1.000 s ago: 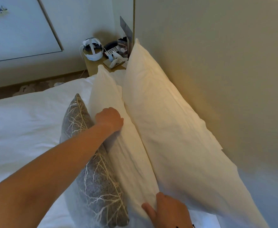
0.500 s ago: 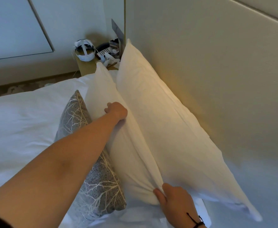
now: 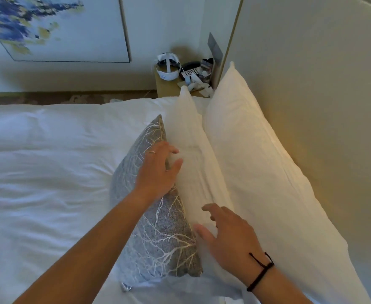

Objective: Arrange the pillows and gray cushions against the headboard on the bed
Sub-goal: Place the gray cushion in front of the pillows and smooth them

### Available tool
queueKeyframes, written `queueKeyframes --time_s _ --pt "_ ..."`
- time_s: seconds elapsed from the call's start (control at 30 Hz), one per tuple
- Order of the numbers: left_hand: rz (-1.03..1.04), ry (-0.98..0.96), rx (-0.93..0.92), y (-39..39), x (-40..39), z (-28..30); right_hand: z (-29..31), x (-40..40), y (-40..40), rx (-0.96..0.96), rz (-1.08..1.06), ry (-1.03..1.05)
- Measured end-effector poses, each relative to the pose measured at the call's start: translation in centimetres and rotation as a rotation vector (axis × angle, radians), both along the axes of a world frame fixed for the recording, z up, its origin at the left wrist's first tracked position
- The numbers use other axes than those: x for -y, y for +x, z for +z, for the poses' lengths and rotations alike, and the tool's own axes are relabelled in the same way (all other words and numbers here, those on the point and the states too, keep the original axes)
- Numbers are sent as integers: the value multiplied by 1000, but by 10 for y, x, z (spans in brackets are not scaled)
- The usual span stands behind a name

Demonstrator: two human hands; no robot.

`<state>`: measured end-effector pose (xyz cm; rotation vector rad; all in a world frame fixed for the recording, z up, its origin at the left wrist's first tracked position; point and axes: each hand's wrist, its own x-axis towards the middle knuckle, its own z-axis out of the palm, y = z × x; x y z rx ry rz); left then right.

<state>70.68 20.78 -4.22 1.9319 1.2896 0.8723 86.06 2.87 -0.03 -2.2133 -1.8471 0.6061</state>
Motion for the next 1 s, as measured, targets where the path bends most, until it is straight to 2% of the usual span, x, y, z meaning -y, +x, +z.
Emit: queueKeyframes --time_s 0.07,0.13,0.23,0.33,0.57,0.77,0.9,1.0 --pt "177 -103 102 -35 14 -25 -2 -27 -28 -121 138 -41" --pt "287 -257 73 -64 28 -57 -11 -54 -53 -160 228 -121" --pt "329 -534 98 -94 47 -100 -25 -90 -74 -116 190 -222" --pt "362 -687 203 -104 55 -123 -36 -112 -76 -91 128 -263" --pt "473 -800 360 -107 48 -146 -59 -115 -68 -104 98 -137" --pt "392 -887 401 -61 21 -158 -69 -120 -35 -328 -54 -50" --pt "276 -959 489 -19 4 -152 -61 -115 4 -326 -86 92" --pt "237 -900 469 6 4 -153 -58 -110 19 -283 -108 112"
